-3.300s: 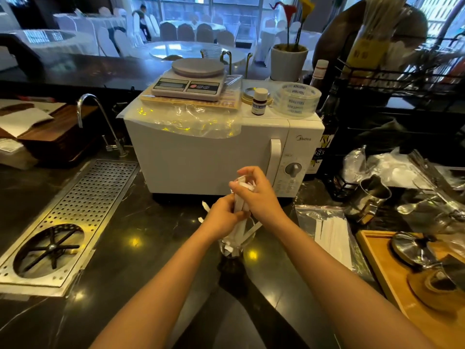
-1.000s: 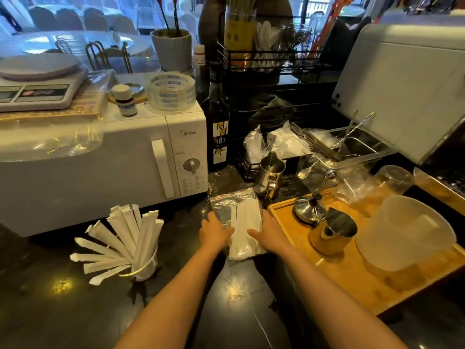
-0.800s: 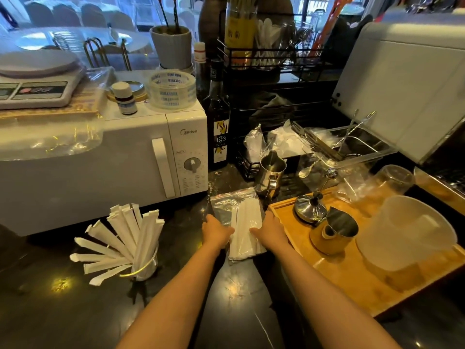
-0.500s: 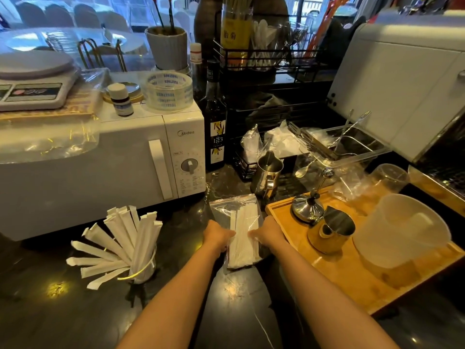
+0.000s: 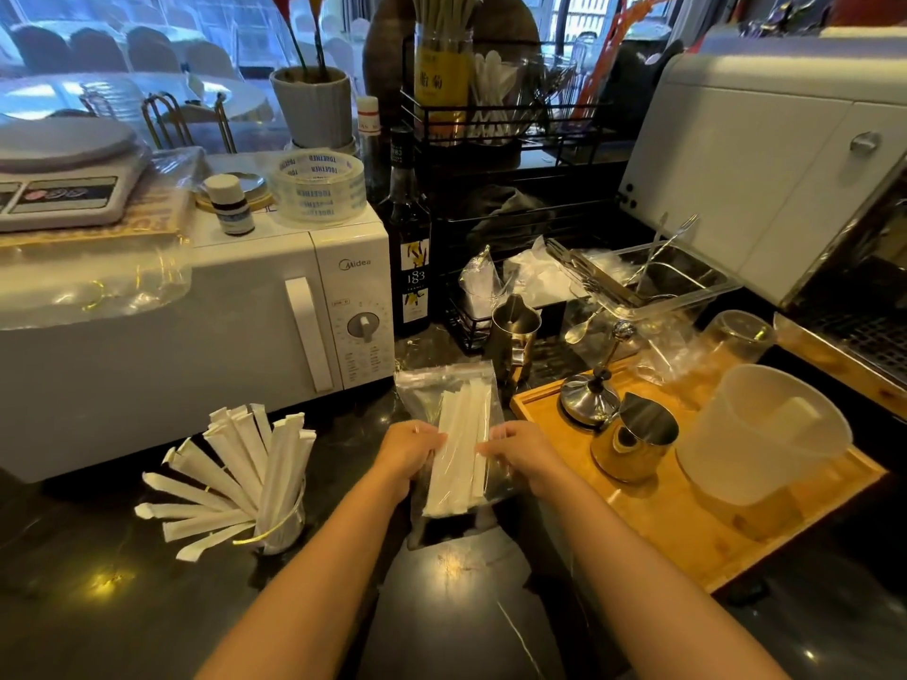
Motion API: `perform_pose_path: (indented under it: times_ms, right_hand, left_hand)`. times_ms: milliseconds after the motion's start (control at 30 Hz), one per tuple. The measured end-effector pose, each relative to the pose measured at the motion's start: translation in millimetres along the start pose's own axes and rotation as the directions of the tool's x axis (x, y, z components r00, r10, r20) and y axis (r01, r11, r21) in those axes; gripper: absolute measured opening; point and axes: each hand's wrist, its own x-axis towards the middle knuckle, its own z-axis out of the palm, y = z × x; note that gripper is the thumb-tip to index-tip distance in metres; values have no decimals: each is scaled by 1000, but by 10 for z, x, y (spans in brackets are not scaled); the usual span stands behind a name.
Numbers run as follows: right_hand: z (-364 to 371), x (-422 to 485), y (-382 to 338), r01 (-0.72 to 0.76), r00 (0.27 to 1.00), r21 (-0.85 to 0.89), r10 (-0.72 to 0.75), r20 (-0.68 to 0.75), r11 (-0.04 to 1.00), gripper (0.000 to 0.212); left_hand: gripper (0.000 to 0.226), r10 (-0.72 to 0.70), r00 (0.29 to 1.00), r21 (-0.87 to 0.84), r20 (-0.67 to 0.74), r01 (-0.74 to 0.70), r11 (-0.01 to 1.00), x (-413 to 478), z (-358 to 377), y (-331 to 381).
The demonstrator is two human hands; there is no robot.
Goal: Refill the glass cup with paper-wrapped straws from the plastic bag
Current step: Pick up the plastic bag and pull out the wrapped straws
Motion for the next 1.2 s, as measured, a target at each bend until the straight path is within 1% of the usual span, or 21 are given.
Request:
perform_pose_path:
  times_ms: [67, 133, 233, 333, 433, 500, 633, 767, 867, 1000, 1100, 1200]
  right_hand:
    - [-32, -107, -90, 68, 998, 33, -68, -14, 997, 16]
    - [-54, -185, -153, 152, 988, 38, -151, -15, 988, 7]
    - [-68, -276, -205, 264, 964, 34, -263, -44, 964, 12]
    - [-92, -391, -221, 368, 929, 29, -367, -45, 929, 14]
    - [-103, -457, -192, 430, 902, 34, -429, -38, 902, 20]
    - [-91, -490, -167, 454, 891, 16, -453, -44, 891, 21]
    - [-66, -549, -142, 484, 875, 28, -482, -39, 875, 23]
    - [-52, -565, -104, 483, 876, 58, -482, -23, 874, 27]
    - [-39, -571, -87, 489, 872, 75, -488, -20, 869, 28]
    - [-56, -587, -118, 511, 859, 72, -511, -28, 856, 26]
    - [-81, -579, -173, 531, 848, 51, -530, -26, 846, 22]
    - [-95, -556, -219, 548, 837, 46, -547, -32, 835, 19]
  left_hand:
    - [9, 59, 998, -6, -9, -59, 998, -66, -62, 37]
    - [3, 149, 989, -2, -22, -149, 989, -145, -118, 90]
    - [6, 299, 954, -1, -21, -299, 954, -271, -210, 142]
    - [1, 396, 918, -14, 2, -396, 918, -415, -309, 159]
    - [3, 445, 895, -37, 2, -445, 895, -509, -393, 151]
    - [7, 468, 884, -61, -9, -468, 882, -582, -426, 153]
    - [13, 503, 863, -86, -42, -504, 859, -713, -471, 147]
    - [18, 511, 858, -124, -61, -514, 849, -798, -538, 150]
    - [17, 521, 853, -37, -39, -522, 852, -847, -560, 156]
    - [20, 564, 826, 82, 28, -564, 822, -867, -616, 195]
    - [20, 579, 806, 209, 120, -591, 779, -881, -684, 259]
    - [18, 527, 819, 339, 230, -574, 745, -914, -710, 325]
